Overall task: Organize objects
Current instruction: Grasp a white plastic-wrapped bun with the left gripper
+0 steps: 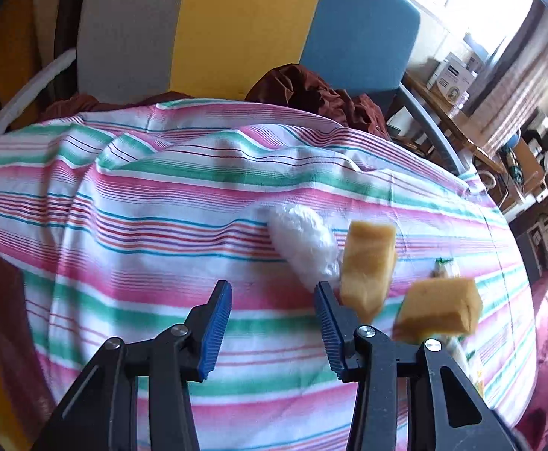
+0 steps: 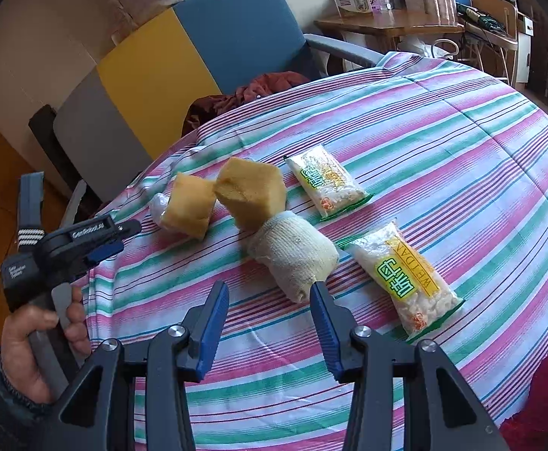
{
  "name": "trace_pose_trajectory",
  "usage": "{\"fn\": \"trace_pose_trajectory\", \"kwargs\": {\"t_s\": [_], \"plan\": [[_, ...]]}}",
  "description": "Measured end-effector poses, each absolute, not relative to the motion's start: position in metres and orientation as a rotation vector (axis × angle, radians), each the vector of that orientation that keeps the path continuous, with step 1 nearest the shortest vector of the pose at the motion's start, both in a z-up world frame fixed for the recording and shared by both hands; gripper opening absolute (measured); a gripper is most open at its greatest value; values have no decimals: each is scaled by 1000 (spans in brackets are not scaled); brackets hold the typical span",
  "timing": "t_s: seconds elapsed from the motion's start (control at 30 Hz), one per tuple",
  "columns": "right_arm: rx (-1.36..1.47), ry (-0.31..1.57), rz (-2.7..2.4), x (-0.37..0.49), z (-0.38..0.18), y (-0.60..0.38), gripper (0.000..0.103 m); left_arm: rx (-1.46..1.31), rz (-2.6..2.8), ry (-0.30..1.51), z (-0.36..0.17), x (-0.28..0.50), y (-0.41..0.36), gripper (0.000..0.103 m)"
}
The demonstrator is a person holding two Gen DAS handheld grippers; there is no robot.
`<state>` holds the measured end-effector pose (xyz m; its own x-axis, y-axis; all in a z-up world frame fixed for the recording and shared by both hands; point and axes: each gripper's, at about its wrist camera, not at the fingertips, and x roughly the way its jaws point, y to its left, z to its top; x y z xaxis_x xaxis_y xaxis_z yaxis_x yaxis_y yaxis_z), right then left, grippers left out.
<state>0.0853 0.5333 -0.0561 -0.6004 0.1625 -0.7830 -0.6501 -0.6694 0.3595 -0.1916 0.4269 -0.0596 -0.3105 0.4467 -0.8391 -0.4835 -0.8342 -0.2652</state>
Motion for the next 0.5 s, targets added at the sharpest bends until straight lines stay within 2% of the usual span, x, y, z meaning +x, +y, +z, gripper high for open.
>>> {"fn": "trace_pose_trajectory", "kwargs": {"t_s": [0.1, 0.3, 0.4, 0.43, 0.5], "plan": [[-1032, 891, 2281, 84, -56, 533, 45, -1388, 2156, -8, -65, -205, 439, 47], [-1053, 898, 2282, 82, -58, 533, 46, -1396, 2154, -52, -78, -225, 464, 57], [-1076, 891, 2285, 79, -60, 530, 46, -1396, 2111, -36, -85, -226, 477, 57], [-1081, 886, 2286, 78, -60, 529, 46, -1406, 2084, -14, -89, -225, 481, 56], [-1086, 881, 2287, 77, -60, 528, 46, -1407, 2105, 44, -94, -221, 485, 43]]}}
